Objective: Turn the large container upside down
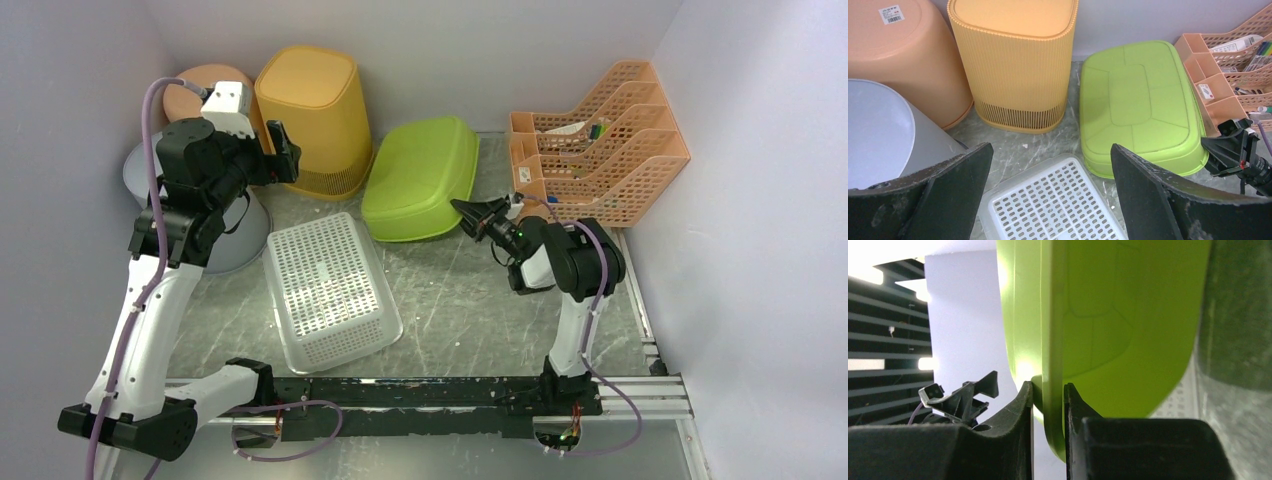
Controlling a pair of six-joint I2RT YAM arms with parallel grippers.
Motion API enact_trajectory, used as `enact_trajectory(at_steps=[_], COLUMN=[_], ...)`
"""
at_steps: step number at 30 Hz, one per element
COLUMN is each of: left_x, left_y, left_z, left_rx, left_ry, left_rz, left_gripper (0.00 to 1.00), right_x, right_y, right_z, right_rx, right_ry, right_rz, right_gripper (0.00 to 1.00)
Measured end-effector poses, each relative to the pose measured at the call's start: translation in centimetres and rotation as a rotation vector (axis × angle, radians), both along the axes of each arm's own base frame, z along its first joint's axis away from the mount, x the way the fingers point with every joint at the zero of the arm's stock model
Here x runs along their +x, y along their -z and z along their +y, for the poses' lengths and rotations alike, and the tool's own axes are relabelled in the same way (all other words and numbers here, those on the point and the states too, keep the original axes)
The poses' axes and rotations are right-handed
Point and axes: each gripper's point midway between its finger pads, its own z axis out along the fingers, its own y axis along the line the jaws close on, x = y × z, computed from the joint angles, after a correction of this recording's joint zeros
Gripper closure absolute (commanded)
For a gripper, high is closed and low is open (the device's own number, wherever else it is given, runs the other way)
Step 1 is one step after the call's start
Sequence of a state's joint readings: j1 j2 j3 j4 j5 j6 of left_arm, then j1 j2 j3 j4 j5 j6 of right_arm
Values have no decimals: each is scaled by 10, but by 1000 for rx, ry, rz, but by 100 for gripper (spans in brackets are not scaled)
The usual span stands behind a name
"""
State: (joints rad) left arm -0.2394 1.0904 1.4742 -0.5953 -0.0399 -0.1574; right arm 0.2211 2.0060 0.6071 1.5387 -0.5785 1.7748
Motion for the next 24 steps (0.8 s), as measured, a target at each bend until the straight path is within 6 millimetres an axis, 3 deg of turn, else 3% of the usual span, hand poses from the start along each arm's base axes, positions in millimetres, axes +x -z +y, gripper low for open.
enact_trajectory(at_steps=[6,12,19,22,24], left_x=[2,4,8,9,9], left_y=[2,4,14,19,20], left_z=[0,-1,-2,-3,-3], left_rx=[1,2,6,8,9], left_ry=[0,1,1,2,2], left_rz=[5,12,30,40,44], left_gripper=[0,0,0,0,0], right_x=[-16,-32,-6,1,0], right_y=[32,43,36,46,60], right_z=[-34,-48,-69,-79,-87], right_rx=[-70,-296,-638,-754,-829], right_ry=[30,35,112,123,118], right_rz=[59,-12,-84,-59,-17], right_gripper=[75,64,59,58,51])
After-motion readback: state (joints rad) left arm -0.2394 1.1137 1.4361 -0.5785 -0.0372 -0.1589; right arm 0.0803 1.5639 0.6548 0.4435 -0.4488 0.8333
